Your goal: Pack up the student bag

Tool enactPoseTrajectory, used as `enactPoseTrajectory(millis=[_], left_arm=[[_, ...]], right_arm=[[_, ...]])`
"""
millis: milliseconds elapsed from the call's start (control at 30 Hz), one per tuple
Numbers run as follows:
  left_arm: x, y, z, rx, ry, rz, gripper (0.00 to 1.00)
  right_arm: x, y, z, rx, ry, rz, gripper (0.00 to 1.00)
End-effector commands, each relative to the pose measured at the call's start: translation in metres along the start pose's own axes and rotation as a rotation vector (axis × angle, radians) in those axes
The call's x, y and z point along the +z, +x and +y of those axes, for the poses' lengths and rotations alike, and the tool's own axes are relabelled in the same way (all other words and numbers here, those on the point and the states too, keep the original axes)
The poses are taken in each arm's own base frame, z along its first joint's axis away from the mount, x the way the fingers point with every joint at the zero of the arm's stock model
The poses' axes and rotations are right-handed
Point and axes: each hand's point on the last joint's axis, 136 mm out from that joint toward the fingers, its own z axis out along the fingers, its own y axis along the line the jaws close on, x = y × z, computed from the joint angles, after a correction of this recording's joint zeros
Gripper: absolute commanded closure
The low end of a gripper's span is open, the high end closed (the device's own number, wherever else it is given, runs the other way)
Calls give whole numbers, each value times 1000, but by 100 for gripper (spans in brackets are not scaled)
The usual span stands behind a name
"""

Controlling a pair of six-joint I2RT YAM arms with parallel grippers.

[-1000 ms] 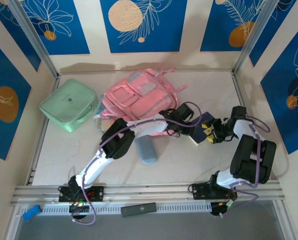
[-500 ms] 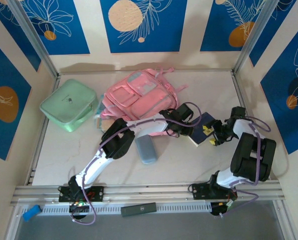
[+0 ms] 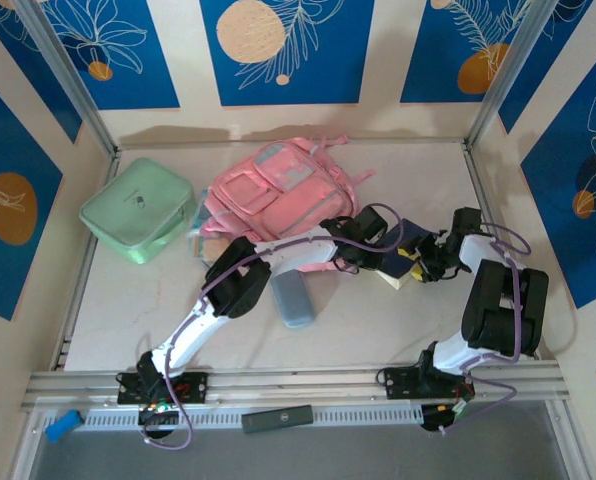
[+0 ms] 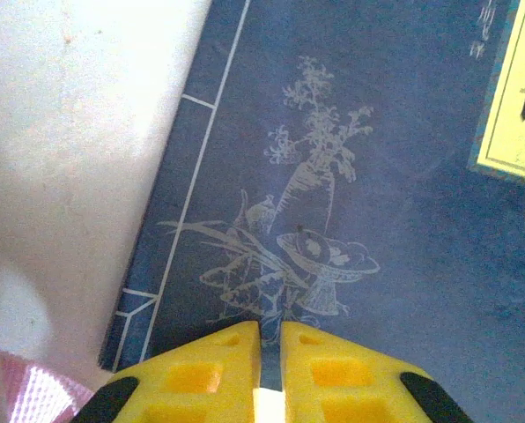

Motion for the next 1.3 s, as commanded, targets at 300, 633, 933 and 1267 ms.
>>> enactPoseTrajectory(millis=[300, 633, 933, 1267], left_arm=[[21, 27, 30, -26, -100, 91, 85], [21, 27, 29, -32, -95, 91, 85], [9, 14, 15, -25, -55, 63, 82], [-87, -41, -29, 53, 57, -84, 52]], right_arm=[[-19, 10, 10, -93, -27, -18, 63], [-15, 7, 3, -76, -14, 5, 80], [-26, -1, 17, -92, -90, -18, 95], [-58, 0, 31, -113, -117, -81, 100]])
